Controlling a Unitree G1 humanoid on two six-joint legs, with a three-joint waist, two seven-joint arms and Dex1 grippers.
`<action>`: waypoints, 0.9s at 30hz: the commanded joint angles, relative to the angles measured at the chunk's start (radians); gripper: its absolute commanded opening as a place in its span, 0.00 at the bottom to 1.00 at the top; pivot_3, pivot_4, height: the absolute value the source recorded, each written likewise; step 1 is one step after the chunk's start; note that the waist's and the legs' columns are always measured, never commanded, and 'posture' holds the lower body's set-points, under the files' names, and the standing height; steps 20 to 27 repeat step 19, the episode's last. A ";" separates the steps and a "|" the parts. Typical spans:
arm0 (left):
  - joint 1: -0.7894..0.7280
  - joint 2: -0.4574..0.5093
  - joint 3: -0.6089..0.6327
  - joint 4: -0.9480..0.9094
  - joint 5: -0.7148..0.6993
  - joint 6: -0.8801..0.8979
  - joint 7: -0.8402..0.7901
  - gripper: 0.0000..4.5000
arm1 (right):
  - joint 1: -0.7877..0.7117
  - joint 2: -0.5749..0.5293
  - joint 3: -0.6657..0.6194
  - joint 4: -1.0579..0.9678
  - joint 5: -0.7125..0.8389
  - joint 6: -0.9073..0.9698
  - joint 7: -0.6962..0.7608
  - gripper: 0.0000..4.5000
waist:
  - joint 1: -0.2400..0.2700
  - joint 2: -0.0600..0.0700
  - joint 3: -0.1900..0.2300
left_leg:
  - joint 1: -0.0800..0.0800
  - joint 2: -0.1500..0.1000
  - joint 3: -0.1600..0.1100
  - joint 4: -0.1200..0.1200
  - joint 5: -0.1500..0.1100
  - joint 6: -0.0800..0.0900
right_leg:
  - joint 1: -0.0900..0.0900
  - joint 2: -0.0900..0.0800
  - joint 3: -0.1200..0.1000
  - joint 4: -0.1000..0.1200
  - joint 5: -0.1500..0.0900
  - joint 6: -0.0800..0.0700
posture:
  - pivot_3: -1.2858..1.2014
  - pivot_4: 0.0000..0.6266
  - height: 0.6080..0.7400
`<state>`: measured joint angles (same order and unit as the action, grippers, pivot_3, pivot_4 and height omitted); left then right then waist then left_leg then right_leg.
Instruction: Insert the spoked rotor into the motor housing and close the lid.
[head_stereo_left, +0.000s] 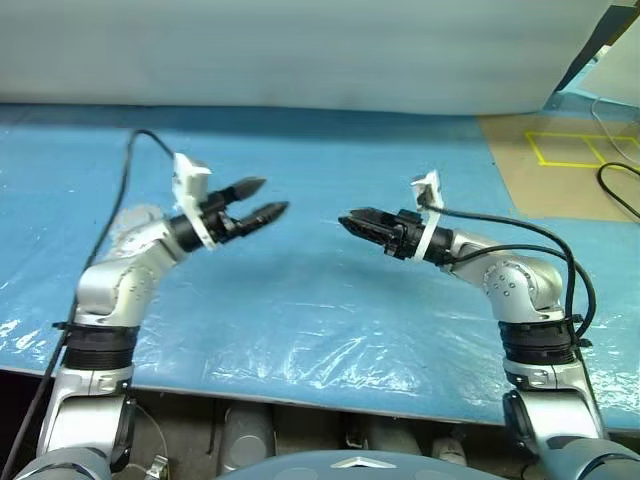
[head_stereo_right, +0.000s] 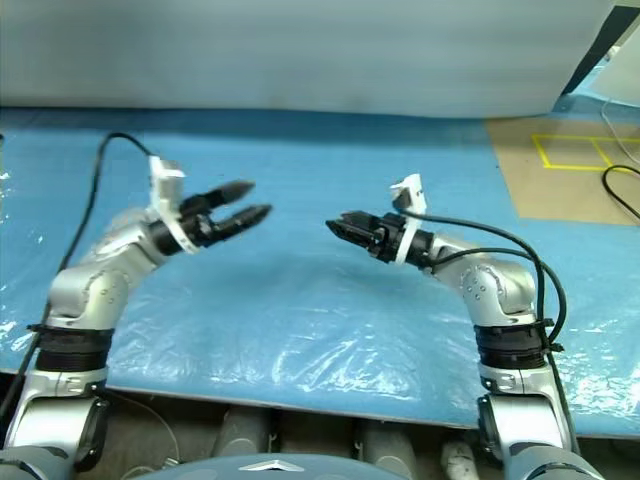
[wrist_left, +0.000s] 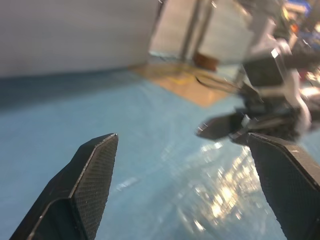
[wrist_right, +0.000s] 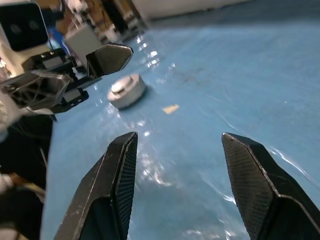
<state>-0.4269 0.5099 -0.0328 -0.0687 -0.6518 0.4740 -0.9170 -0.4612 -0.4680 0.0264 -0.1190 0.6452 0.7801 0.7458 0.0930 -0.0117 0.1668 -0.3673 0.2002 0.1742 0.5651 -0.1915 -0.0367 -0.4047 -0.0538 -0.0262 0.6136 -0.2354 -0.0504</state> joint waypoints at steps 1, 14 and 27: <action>0.018 0.038 -0.091 0.012 0.109 -0.095 -0.131 0.97 | 0.024 -0.072 0.113 -0.081 -0.155 -0.162 0.076 0.62 | -0.001 0.000 0.000 | -0.001 0.000 0.000 0.000 0.000 0.000 | -0.001 0.000 0.000 0.000 0.000 0.000 | 0.52 0.24 1.00; 0.051 0.071 -0.085 0.102 0.203 -0.233 -0.255 0.97 | 0.107 -0.136 0.151 -0.136 -0.276 -0.291 0.131 0.62 | 0.000 0.001 0.000 | -0.001 0.001 0.000 0.002 0.000 0.001 | -0.001 0.001 0.001 0.001 -0.002 -0.004 | 0.52 0.24 1.00; 0.025 0.044 -0.036 0.139 0.205 -0.234 -0.201 0.97 | 0.125 -0.129 0.149 -0.138 -0.284 -0.285 0.119 0.62 | 0.000 0.001 0.000 | -0.001 0.001 0.000 0.003 0.000 0.001 | -0.001 0.001 0.001 0.003 -0.002 -0.004 | 0.52 0.24 1.00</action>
